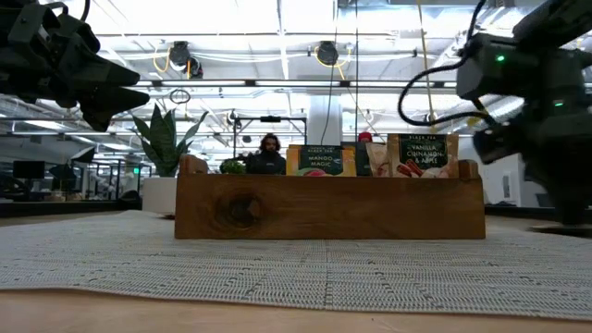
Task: Pick & Place Tea
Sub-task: Put the yellow tea bag into the middle compartment of the wood organizer
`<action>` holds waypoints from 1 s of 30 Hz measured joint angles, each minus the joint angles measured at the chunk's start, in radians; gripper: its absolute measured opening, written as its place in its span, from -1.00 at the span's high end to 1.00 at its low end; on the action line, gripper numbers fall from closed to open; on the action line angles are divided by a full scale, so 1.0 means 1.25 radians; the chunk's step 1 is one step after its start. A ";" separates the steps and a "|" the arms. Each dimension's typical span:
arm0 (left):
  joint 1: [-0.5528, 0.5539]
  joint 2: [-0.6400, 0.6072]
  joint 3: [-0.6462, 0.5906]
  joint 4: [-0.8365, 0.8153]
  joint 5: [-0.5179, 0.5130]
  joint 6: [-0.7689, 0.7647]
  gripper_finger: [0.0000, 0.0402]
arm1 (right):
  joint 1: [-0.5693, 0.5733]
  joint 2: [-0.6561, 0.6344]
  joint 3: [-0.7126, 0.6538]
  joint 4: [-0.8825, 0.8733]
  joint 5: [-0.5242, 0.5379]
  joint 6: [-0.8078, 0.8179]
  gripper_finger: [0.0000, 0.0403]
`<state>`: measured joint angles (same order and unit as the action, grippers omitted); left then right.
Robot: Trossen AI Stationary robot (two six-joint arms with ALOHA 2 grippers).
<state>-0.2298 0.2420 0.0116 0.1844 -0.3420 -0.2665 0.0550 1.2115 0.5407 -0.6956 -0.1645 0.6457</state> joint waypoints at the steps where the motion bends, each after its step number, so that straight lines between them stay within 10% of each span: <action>1: 0.000 0.000 0.000 0.000 0.000 0.000 -0.02 | 0.013 -0.010 0.000 0.001 -0.014 0.010 1.00; 8: 0.000 0.000 0.000 0.000 0.000 0.000 -0.02 | 0.088 -0.099 -0.002 0.176 -0.033 0.002 1.00; 19: 0.000 0.000 0.000 0.000 0.000 0.000 -0.02 | 0.228 -0.110 0.001 0.681 -0.015 -0.372 0.76; 25: 0.000 0.000 0.000 0.000 0.000 0.000 -0.02 | 0.321 -0.037 0.017 0.649 0.175 -0.475 0.02; 30: 0.000 0.000 0.000 0.000 0.000 0.000 -0.02 | 0.371 0.033 0.166 0.272 0.354 -0.542 -0.37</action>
<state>-0.2297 0.2420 0.0113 0.1844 -0.3420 -0.2665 0.5192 1.2528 0.7482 -0.3558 0.2786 -0.0319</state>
